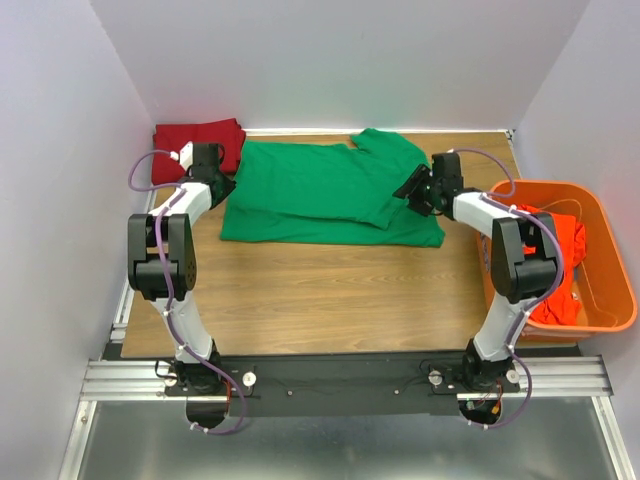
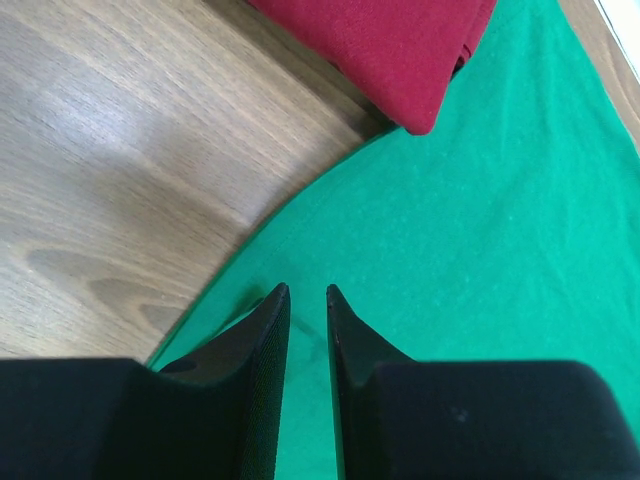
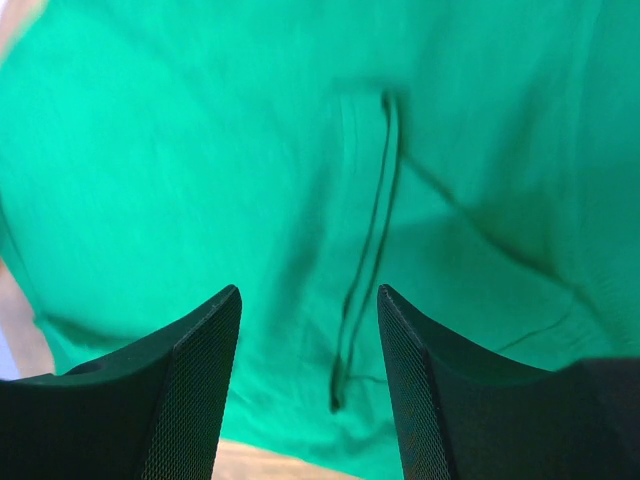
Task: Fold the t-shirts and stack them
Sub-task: Fold the flattened tshirt in 1/3 of the way
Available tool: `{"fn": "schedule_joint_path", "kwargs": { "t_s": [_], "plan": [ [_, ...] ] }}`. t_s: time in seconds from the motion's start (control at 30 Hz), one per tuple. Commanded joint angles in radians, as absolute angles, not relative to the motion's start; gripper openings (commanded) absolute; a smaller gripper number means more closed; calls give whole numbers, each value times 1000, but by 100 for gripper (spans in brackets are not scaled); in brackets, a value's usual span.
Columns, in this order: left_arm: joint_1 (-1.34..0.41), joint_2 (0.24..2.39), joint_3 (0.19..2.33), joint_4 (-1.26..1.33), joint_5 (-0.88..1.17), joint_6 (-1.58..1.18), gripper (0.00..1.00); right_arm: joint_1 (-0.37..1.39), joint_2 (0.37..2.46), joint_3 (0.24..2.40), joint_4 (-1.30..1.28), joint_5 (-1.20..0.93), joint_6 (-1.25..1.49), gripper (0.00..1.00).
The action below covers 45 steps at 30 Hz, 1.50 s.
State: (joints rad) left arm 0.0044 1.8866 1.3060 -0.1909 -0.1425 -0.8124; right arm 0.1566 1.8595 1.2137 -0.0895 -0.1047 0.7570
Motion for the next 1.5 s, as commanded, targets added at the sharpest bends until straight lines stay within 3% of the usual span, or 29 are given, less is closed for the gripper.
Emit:
{"fn": "schedule_joint_path", "kwargs": {
  "t_s": [0.0,0.9,1.1,1.47],
  "plan": [
    [3,1848,1316,-199,-160,-796,29,175,1865,1123,37,-221,735,64],
    [3,1819,1302,-192,-144,-784,27,212,1907,1017,138,-215,770,62],
    [3,1818,1307,-192,-140,-785,26,216,1933,1071,143,-235,787,32],
    [3,1819,1322,-190,-133,-776,25,224,2029,1218,140,-258,805,9]
  ]
}}
